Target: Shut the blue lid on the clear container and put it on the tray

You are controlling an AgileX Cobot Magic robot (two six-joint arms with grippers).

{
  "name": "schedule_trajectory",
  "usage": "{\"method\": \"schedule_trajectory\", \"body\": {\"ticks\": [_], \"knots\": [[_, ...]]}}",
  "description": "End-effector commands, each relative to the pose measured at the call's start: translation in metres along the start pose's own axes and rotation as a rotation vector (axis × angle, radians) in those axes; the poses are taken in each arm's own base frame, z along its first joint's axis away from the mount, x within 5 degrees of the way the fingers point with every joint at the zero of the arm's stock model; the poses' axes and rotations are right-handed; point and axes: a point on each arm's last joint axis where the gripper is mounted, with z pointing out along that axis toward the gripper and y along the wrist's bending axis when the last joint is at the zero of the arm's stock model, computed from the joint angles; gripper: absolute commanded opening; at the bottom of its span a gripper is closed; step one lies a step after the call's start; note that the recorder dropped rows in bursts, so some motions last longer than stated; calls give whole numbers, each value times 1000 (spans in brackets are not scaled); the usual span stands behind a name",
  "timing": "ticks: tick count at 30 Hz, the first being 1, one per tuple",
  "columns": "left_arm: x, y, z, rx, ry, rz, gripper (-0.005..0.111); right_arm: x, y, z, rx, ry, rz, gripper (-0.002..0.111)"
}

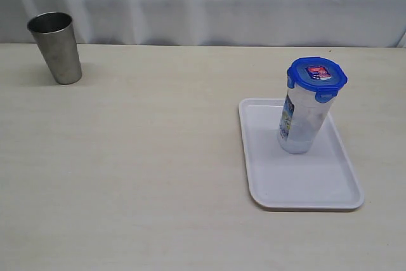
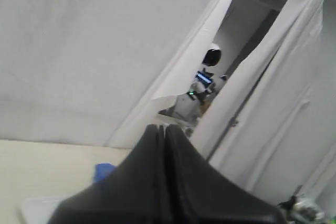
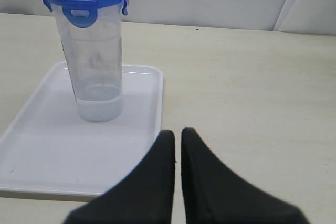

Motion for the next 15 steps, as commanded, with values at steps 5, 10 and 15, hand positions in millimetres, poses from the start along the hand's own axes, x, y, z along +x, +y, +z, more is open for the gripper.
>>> {"method": "schedule_trajectory", "body": {"ticks": [5,10,15], "knots": [[4,16,-22,-245,57,385,0,-1,0,0,7,-15,5,5],[1,16,-41,-383,-32,424,0,-1,0,0,7,-15,5,5],[-1,9,-59,-499,-157,482,0,-1,0,0,7,-15,5,5]]}}
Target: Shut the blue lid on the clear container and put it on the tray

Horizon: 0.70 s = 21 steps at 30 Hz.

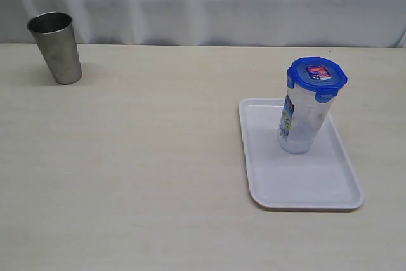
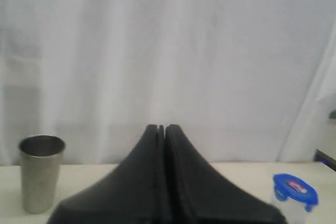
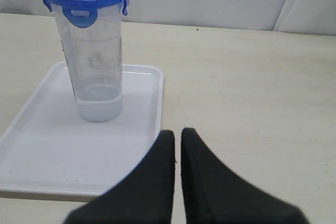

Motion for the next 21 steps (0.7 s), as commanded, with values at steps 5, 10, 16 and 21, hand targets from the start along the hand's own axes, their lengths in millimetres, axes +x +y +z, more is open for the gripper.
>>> {"method": "schedule_trajectory", "body": {"ticks": [5,10,16,21], "knots": [[-4,1,-32,-188,-160,131,0,-1,0,0,7,-15,5,5],[-5,-2,-44,-248,-218,174,0,-1,0,0,7,-15,5,5],[-3,-2,-44,-272,-232,181,0,-1,0,0,7,-15,5,5],[15,7,-32,-280,-218,176,0,-1,0,0,7,-15,5,5]]}}
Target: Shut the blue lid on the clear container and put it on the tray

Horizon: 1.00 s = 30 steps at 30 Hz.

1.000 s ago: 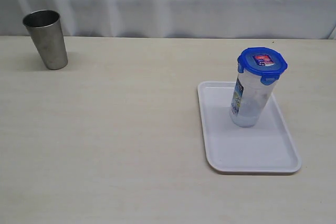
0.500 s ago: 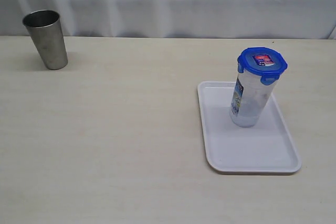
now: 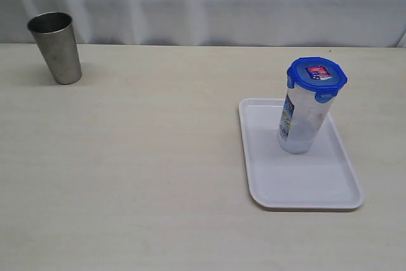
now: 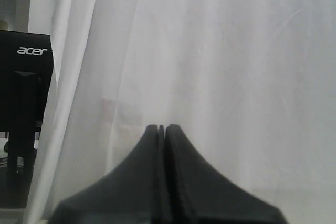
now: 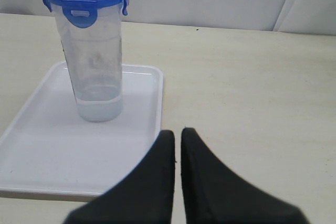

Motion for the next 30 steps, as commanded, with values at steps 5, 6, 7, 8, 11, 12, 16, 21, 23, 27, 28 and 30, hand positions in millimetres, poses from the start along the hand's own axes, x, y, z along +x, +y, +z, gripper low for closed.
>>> {"method": "schedule_trajectory", "body": {"ticks": [5,6,7,8,11,12,16,21,23,27,28,30], "knots": [[52,6,14,-22,75,15,0,-1,0,0,7,-15,5,5],[62,7,16,-27,101,27,0,-1,0,0,7,-15,5,5],[73,8,18,-31,133,35,0,-1,0,0,7,-15,5,5],[85,10,19,-35,166,43,0,-1,0,0,7,-15,5,5],[112,13,21,-41,212,91,0,-1,0,0,7,-15,5,5],[122,14,21,-42,222,99,0,-1,0,0,7,-15,5,5],[152,16,20,-40,236,120,0,-1,0,0,7,-15,5,5],[154,16,20,-38,225,134,0,-1,0,0,7,-15,5,5],[155,17,20,-36,228,159,0,-1,0,0,7,-15,5,5],[155,17,20,-34,234,180,0,-1,0,0,7,-15,5,5],[156,17,20,-34,249,180,0,-1,0,0,7,-15,5,5],[160,17,19,-35,287,179,0,-1,0,0,7,-15,5,5]]}}
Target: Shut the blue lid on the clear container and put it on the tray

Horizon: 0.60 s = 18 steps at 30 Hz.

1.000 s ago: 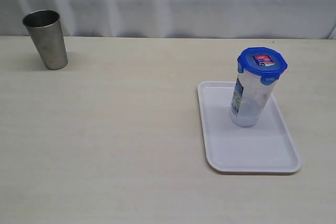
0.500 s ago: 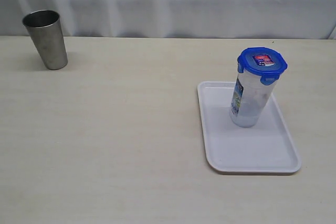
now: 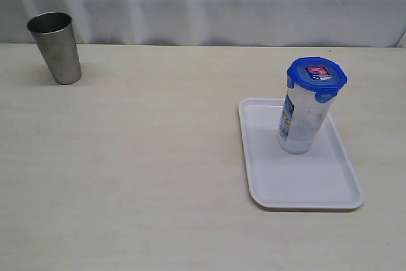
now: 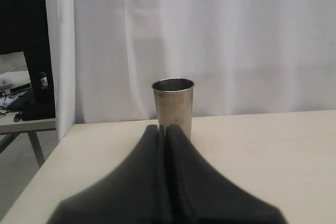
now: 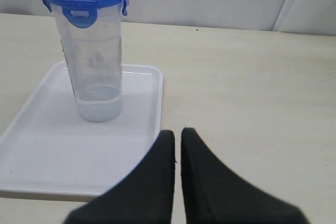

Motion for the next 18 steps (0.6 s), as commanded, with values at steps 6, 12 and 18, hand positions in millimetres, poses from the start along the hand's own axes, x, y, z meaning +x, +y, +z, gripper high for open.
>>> {"method": "schedule_trajectory", "body": {"ticks": [6,12,18], "knots": [[19,-1,-2,9,204,32,0,-1,0,0,7,-15,5,5],[22,-1,-3,12,240,35,0,-1,0,0,7,-15,5,5],[22,-1,-3,12,240,35,0,-1,0,0,7,-15,5,5]]}}
